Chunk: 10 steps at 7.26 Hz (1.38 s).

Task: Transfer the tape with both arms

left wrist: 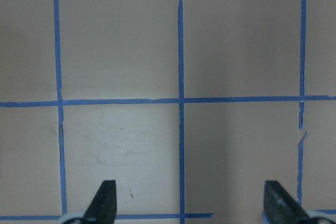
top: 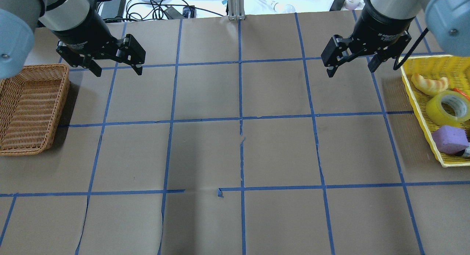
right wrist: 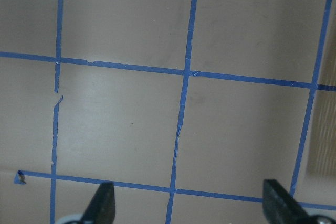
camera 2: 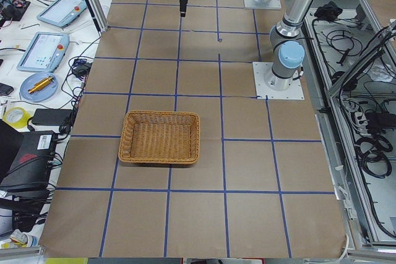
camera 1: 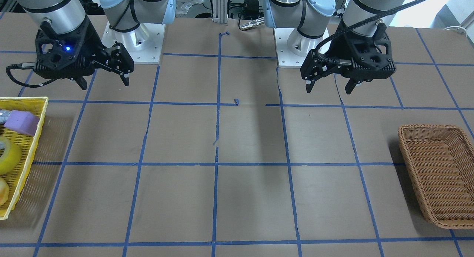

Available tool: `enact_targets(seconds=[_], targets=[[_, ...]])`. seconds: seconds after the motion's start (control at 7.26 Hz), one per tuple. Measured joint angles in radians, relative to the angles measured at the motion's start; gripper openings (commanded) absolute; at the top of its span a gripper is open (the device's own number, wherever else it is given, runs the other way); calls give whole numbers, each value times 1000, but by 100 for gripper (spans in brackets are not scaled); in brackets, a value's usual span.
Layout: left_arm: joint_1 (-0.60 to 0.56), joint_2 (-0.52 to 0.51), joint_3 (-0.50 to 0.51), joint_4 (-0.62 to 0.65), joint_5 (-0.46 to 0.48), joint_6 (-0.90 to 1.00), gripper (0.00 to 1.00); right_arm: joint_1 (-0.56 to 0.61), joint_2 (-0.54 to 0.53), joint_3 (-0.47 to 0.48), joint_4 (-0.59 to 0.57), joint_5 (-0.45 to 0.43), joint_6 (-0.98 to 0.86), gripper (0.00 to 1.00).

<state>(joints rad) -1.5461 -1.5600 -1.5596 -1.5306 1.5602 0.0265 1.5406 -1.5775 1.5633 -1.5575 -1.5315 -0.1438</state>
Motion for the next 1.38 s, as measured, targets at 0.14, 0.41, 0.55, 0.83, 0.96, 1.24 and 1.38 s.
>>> enact_targets(seconds=[0.14, 0.41, 0.55, 0.83, 0.96, 1.24, 1.38], targets=[[0, 1, 1, -6, 0, -1, 100, 1, -2, 0, 4, -5, 0, 100], [0, 1, 1, -9, -1, -2, 100, -10, 4, 0, 0, -16, -5, 100], [0, 1, -1, -8, -3, -2, 100, -43, 15, 0, -6, -16, -5, 100], [0, 1, -8, -8, -6, -3, 100, -196, 48, 0, -47, -9, -41, 100], [0, 2, -11, -8, -7, -3, 100, -288, 79, 2, -84, -5, -77, 100], [0, 0, -14, -2, -6, -2, 100, -463, 172, 2, -136, -5, -138, 100], [0, -2, -15, -1, -5, -2, 100, -522, 222, 2, -188, -21, -164, 100]])
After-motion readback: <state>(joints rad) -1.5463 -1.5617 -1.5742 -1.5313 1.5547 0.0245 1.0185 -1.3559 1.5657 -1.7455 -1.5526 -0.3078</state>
